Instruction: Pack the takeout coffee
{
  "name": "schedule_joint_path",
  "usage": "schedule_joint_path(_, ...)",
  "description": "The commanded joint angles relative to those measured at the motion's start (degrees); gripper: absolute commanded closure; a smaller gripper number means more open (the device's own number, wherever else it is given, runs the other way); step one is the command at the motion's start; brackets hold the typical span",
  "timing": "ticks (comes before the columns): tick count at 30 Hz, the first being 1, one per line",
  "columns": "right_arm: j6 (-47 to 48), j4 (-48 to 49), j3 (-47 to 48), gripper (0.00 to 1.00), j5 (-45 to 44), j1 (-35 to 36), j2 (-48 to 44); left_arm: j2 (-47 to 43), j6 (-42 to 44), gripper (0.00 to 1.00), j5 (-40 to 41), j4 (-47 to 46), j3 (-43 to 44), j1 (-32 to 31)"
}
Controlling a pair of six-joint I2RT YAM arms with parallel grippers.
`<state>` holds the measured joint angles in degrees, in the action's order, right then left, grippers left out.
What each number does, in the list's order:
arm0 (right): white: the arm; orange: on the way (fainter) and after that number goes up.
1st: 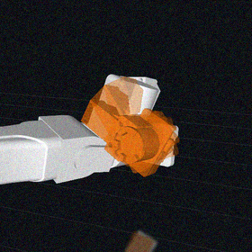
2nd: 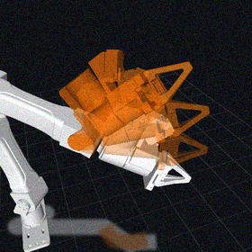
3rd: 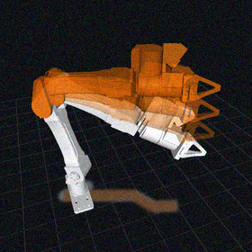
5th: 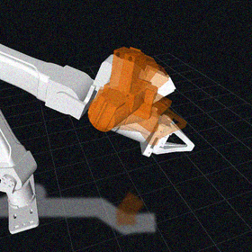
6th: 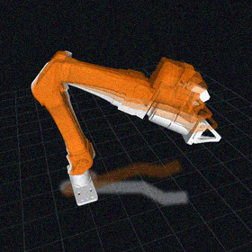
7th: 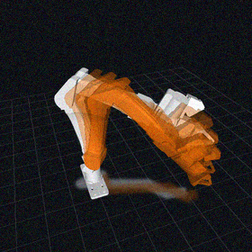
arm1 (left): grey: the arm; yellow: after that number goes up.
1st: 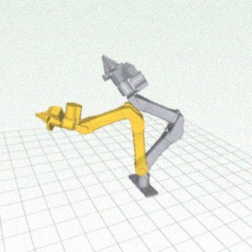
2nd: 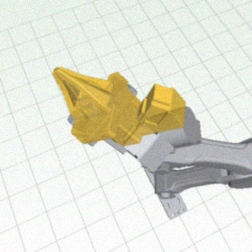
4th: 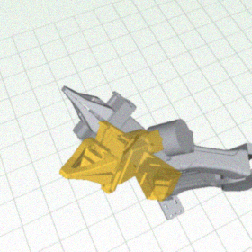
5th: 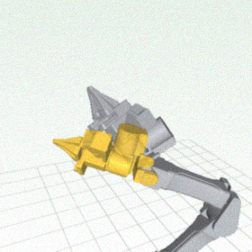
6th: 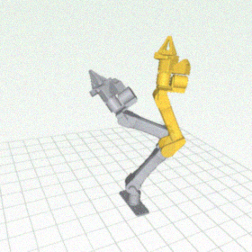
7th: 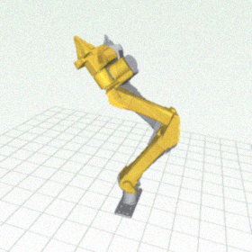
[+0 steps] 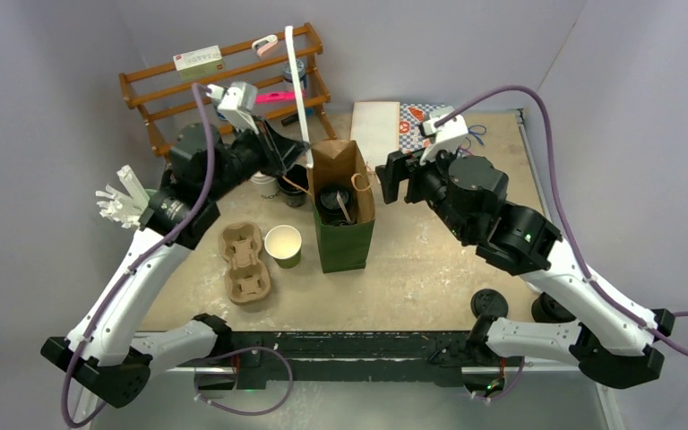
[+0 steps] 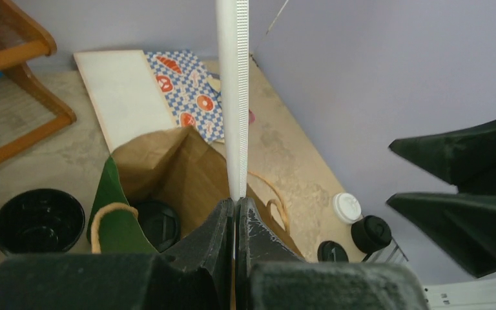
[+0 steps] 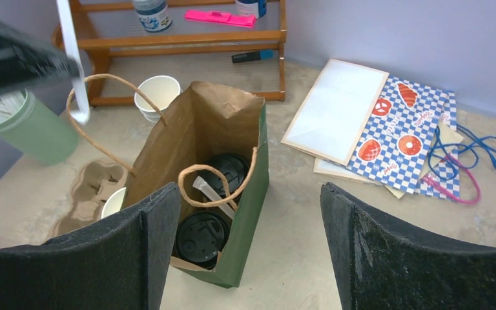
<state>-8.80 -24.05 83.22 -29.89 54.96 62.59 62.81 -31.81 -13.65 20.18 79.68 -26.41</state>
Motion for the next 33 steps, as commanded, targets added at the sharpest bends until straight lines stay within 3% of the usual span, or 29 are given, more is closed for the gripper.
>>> schedule_joint_path(1,-3.5,0.0,-0.9,0.2,-4.2,-0.1,-3.4,-2.8,5.5,1.0,9.9,-4.8,-5.4,-5.8)
schedule_joint_path(7,-5.6,-1.3,-1.0,0.21,-4.4,-0.1,-4.4,-1.3,7.1,1.0,18.5,-10.1,-9.5,-12.6)
schedule_joint_path(13,-7.0,-2.4,-0.7,0.2,-4.4,-0.2,-5.1,0.2,6.2,1.0,20.8,-12.4,-11.8,-15.4)
schedule_joint_path(20,-7.6,-2.4,-1.3,0.18,-4.7,-0.1,-5.5,-5.2,4.4,1.0,21.9,-10.4,-17.7,-16.8)
schedule_joint_path(22,-7.6,-2.3,-1.4,0.18,-4.5,-0.2,-5.5,-6.1,3.7,0.87,21.6,-10.0,-19.1,-17.1)
schedule_joint_path(26,-7.5,-2.3,-1.4,0.17,-4.1,-0.2,-5.2,-6.7,3.3,0.43,22.3,-7.4,-18.9,-17.5)
schedule_joint_path(30,-7.4,-2.4,-1.6,0.16,-3.1,-0.1,-4.7,-7.6,3.8,0.28,23.6,-6.5,-17.1,-17.6)
schedule_joint_path(33,-7.1,-3.4,-1.2,0.16,-0.6,-0.1,-3.2,-6.1,4.4,0.27,24.3,-1.6,-12.2,-17.5)
